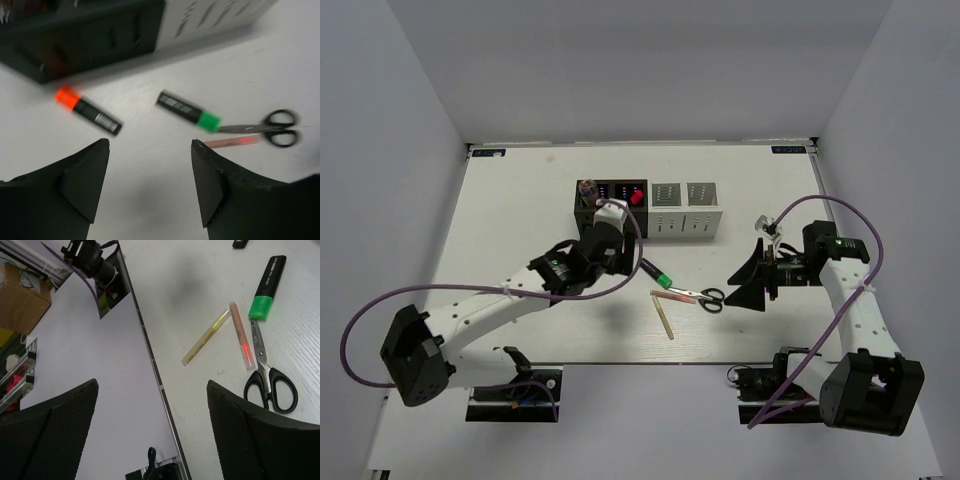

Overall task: Sort the stationery into containers
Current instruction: Move the pen to the center of the board.

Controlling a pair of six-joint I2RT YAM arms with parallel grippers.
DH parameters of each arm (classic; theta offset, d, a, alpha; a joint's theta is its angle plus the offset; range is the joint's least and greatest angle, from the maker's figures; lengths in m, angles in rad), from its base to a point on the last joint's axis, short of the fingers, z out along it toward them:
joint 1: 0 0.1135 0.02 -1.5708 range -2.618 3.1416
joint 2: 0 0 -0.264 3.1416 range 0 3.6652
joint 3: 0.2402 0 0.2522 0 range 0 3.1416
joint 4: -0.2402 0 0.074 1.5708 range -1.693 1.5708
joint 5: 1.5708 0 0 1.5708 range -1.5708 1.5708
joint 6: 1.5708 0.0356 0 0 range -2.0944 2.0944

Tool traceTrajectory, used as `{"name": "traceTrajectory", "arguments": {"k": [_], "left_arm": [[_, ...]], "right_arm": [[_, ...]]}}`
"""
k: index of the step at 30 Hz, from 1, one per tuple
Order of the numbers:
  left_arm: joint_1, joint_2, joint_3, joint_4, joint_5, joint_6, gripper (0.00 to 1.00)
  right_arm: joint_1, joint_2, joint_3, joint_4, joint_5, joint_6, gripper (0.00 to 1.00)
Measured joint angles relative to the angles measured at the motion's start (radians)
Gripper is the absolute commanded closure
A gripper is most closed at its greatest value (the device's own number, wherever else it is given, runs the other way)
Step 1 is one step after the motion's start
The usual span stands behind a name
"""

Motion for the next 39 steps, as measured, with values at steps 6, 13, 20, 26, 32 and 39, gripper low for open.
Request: {"name": "traceTrajectory", "arguments": {"k": [6, 13, 20, 26, 32, 39], "left_arm": [[-0.063, 0.178, -0.027, -0.163, -0.317, -0.277, 0.26], [-0.069, 0.331, 0.022, -0.135, -0.525, -0.452, 0.27], [-0.05, 0.443, 0.022, -0.077, -0.6, -0.588, 0.31], [-0.028, 0.481, -0.021, -0.014, -0.615, -0.653, 0.31], [-0.008, 0.512, -0.058, 0.066, -0.623, -0.678, 0.31], [0.008, 0.569, -0.068, 0.098, -0.618, -0.703, 0.34]], "right_arm": [[0.0, -0.051, -0.037, 0.104, 0.015, 0.094, 0.52], [0.0, -0.032, -0.038, 0.121, 0.022, 0.124, 0.52], [0.0, -0.032, -0.038, 0.121, 0.022, 0.128, 0.48], [0.0, -0.031, -0.038, 0.113, 0.02, 0.11, 0.46], [0.0, -0.031, -0.038, 0.099, 0.009, 0.082, 0.45], [0.0, -0.03, -0.038, 0.074, 0.002, 0.055, 0.45]]}}
